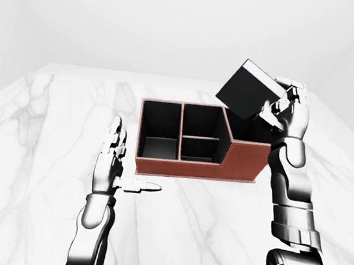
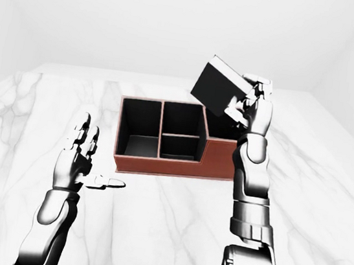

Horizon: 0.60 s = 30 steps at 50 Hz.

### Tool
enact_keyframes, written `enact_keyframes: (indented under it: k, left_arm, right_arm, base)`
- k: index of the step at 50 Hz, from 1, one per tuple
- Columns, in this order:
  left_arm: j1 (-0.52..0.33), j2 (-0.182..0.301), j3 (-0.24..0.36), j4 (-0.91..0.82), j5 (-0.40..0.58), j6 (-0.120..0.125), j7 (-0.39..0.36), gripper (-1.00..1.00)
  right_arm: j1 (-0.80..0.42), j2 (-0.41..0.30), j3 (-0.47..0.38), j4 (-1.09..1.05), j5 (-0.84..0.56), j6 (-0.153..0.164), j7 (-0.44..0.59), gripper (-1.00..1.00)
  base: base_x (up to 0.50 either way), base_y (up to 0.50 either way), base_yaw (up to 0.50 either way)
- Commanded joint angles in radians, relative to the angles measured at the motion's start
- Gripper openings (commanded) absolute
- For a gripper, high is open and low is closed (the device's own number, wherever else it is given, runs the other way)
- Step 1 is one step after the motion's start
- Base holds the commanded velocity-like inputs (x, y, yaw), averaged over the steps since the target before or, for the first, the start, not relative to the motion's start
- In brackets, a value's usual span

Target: Pick up the book and place it in the right compartment of the caddy.

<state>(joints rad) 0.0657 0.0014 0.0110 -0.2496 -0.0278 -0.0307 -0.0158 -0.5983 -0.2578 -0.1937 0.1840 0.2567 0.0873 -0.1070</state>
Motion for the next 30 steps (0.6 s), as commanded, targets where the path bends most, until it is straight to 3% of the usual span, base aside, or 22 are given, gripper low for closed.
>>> enact_keyframes:
  k: [1, 30]
  left_arm:
    - [0.0, 0.0, 0.002, -0.003, -0.002, 0.002, 0.0, 1.0]
    - [0.002, -0.001, -0.002, -0.005, 0.001, 0.003, 0.002, 1.0]
  right_arm:
    - [-0.003, -0.025, -0.025, 0.013, 0.04, 0.0, 0.002, -1.0]
    - [-0.032, -0.084, -0.054, 0.084, 0.043, 0.0, 0.012, -1.0]
  base:
    - [0.0, 0.0, 0.0]
    - [0.0, 0.0, 0.0]
